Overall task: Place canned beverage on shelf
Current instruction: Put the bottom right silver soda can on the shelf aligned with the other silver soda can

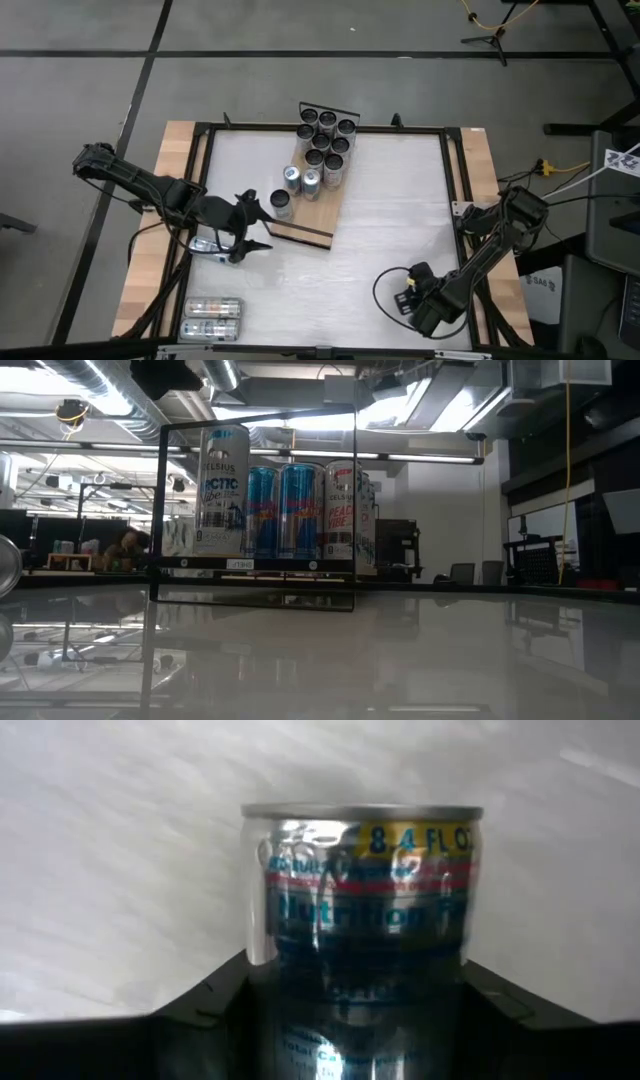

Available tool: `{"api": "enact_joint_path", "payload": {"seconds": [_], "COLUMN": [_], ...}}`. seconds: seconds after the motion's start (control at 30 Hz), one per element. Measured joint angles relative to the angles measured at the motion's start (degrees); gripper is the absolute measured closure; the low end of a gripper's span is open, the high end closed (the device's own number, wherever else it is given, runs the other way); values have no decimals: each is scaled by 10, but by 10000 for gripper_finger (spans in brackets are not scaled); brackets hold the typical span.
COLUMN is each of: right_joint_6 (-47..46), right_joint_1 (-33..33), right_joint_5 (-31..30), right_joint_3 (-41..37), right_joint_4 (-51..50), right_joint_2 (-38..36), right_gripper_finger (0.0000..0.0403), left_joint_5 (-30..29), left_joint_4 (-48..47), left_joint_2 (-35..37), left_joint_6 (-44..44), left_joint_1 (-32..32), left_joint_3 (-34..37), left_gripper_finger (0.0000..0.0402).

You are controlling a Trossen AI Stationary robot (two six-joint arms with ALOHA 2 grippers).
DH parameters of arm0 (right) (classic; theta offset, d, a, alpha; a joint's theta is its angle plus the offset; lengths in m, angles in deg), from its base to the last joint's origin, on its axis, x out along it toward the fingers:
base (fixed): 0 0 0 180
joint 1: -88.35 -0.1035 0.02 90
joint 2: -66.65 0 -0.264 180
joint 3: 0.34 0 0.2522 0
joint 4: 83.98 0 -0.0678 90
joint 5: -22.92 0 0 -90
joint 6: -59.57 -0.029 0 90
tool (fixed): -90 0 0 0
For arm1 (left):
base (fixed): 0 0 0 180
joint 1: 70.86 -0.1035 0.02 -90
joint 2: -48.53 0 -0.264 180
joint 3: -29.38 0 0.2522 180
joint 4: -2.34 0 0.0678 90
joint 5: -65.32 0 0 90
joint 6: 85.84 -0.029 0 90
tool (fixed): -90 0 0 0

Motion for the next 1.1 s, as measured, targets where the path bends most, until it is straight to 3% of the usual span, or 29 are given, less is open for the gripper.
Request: {"api": "enact_joint_path", "payload": {"seconds": [0.33, 0.57, 0.7, 0.8, 0.9, 1.1], "right_joint_6": [30, 228, 356, 481, 636, 947], "right_joint_1": [1, 2, 16, 44, 84, 188], "right_joint_5": [-226, -437, -503, -503, -456, -248], "right_joint_3": [0, 0, 0, 0, 0, 0], "right_joint_4": [-44, -38, -18, 26, 100, 274], "right_joint_2": [-107, -211, -264, -294, -316, -332], "right_gripper_finger": [185, 183, 182, 182, 182, 181], "left_joint_5": [0, 0, 0, -4, -4, -5], "left_joint_4": [68, 120, 172, 218, 254, 275], "left_joint_2": [0, 0, 0, 0, 0, 0], "left_joint_6": [-1, -15, -52, -90, -122, -135], "left_joint_1": [0, 0, 0, 0, 0, -1], "left_joint_3": [0, 0, 0, 0, 0, 0], "left_gripper_finger": [65, 65, 65, 65, 65, 65]}}
